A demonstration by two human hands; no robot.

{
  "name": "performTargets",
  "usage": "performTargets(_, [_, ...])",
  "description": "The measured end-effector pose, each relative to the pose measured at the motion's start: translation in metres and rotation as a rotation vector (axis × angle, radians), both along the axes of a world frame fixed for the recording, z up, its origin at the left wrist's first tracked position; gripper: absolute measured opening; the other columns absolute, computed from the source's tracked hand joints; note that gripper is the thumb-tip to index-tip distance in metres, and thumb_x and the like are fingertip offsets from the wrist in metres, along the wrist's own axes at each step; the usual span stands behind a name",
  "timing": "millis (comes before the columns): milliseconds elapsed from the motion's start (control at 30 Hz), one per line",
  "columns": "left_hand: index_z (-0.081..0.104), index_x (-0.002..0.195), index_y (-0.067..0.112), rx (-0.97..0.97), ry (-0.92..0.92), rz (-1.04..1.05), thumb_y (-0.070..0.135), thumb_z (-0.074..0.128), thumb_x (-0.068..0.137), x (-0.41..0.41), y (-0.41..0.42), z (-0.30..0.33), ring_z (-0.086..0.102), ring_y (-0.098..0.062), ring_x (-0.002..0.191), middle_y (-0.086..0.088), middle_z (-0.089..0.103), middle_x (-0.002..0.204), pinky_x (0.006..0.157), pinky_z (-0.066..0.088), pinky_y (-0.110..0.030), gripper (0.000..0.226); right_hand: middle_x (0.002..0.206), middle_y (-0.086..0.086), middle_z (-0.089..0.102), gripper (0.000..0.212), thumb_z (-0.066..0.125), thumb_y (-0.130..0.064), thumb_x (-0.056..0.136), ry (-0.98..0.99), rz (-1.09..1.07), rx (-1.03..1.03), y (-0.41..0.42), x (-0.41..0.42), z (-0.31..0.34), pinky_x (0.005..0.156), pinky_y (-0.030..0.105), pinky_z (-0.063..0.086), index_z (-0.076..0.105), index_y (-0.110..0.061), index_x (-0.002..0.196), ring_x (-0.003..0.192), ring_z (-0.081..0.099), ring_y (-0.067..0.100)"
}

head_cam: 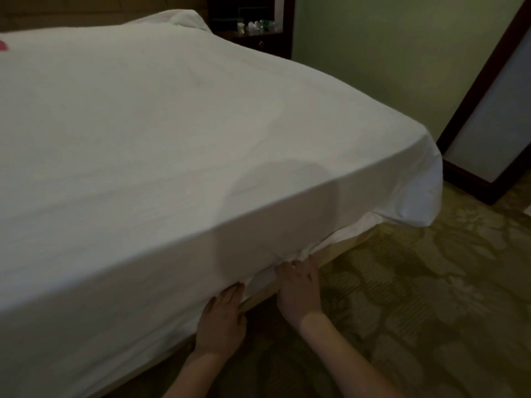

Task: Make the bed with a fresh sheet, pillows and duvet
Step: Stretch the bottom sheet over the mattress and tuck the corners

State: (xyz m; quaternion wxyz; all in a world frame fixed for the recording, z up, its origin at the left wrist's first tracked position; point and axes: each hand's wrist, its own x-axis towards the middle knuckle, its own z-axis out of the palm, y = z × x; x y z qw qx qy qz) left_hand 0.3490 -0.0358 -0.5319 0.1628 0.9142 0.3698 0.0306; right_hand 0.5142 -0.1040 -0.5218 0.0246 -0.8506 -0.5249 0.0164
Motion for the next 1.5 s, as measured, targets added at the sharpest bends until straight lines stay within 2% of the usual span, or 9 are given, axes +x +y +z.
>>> performTargets(100, [0.070,0.114,0.012,0.022,0.026,0.041,0.025,0.067,0.051,-0.022,-0.005,-0.006,0.070,-0.016,0.096,0.000,0.068,0.116,0.080,0.055,-0.037,0.064,0.109,-0.001,0.068,0.074,0.084,-0.025,0.040,0.015,0.122,0.074,-0.001,-0.013,-0.012,0.105,0.051,0.025,0.069,-0.018,0.112,0.105,0.065,0.022])
performTargets(233, [0.008,0.152,0.021,-0.040,0.041,0.074,0.025,0.047,0.091,-0.022,-0.001,-0.009,0.018,-0.008,0.145,0.009,0.009,0.158,0.117,0.009,-0.026,0.073,0.118,0.003,0.066,0.080,0.081,-0.024,0.040,0.096,0.135,0.044,0.008,-0.021,-0.024,0.110,0.049,0.017,0.067,-0.017,0.118,0.112,0.062,0.027])
performTargets(367, [0.001,0.152,0.025,-0.064,0.057,0.090,0.040,0.032,0.090,-0.015,0.014,-0.009,0.013,-0.007,0.145,0.008,0.007,0.160,0.116,0.005,-0.020,0.071,0.112,0.004,0.067,0.055,0.042,-0.029,0.066,0.073,0.112,0.063,0.018,-0.017,-0.026,0.113,0.050,0.015,0.071,-0.016,0.111,0.109,0.063,0.030])
performTargets(533, [0.009,0.152,0.021,-0.035,0.011,0.154,0.032,0.039,0.095,-0.023,-0.005,-0.005,0.015,-0.008,0.145,0.006,0.011,0.159,0.118,0.007,-0.025,0.066,0.156,0.003,0.026,0.070,0.050,-0.028,0.083,0.009,0.080,-0.162,0.019,-0.022,-0.001,0.099,0.050,-0.036,0.029,-0.023,0.150,0.146,0.018,0.025])
performTargets(733, [0.003,0.152,0.026,-0.086,0.045,0.212,0.027,0.040,0.096,-0.049,-0.002,-0.001,0.010,-0.005,0.145,0.011,0.006,0.160,0.118,0.005,-0.028,0.067,0.123,-0.003,0.063,0.085,0.087,-0.035,0.036,0.022,0.085,0.007,0.003,-0.057,-0.011,0.097,0.056,0.042,0.068,-0.022,0.118,0.111,0.063,0.021])
performTargets(900, [0.015,0.152,0.025,-0.117,-0.040,0.204,0.021,0.041,0.094,-0.039,0.009,-0.005,0.017,-0.010,0.144,0.009,0.018,0.158,0.117,0.009,-0.025,0.063,0.100,-0.004,0.071,0.075,0.089,-0.027,0.030,-0.012,0.268,0.100,0.013,-0.087,-0.025,0.105,0.050,0.017,0.075,-0.020,0.103,0.096,0.069,0.018])
performTargets(1133, [0.067,0.114,0.007,0.044,-0.260,0.245,0.004,0.078,0.054,-0.098,-0.008,-0.025,0.068,-0.021,0.097,-0.007,0.069,0.110,0.085,0.053,-0.041,0.061,0.080,-0.004,0.068,0.069,0.085,-0.026,0.014,0.029,0.178,0.152,0.034,-0.105,-0.012,0.078,0.045,0.057,0.073,-0.026,0.081,0.077,0.068,0.024])
performTargets(1333, [0.072,0.108,0.013,0.057,-0.138,0.176,0.018,0.058,0.050,-0.109,0.003,-0.020,0.071,-0.016,0.087,0.000,0.072,0.105,0.078,0.057,-0.038,0.059,0.081,0.010,0.067,0.063,0.085,-0.026,0.011,-0.002,0.074,0.109,0.039,-0.120,-0.015,0.082,0.044,0.034,0.074,-0.019,0.073,0.081,0.064,0.033])
performTargets(1500, [0.068,0.115,0.010,0.008,-0.126,0.175,0.024,0.032,0.059,-0.114,0.007,-0.007,0.067,-0.016,0.101,-0.001,0.068,0.117,0.086,0.054,-0.034,0.068,0.109,0.009,0.067,0.048,0.047,-0.023,0.068,-0.068,0.313,0.252,0.020,-0.159,-0.036,0.095,0.043,0.030,0.072,-0.012,0.107,0.101,0.058,0.029])
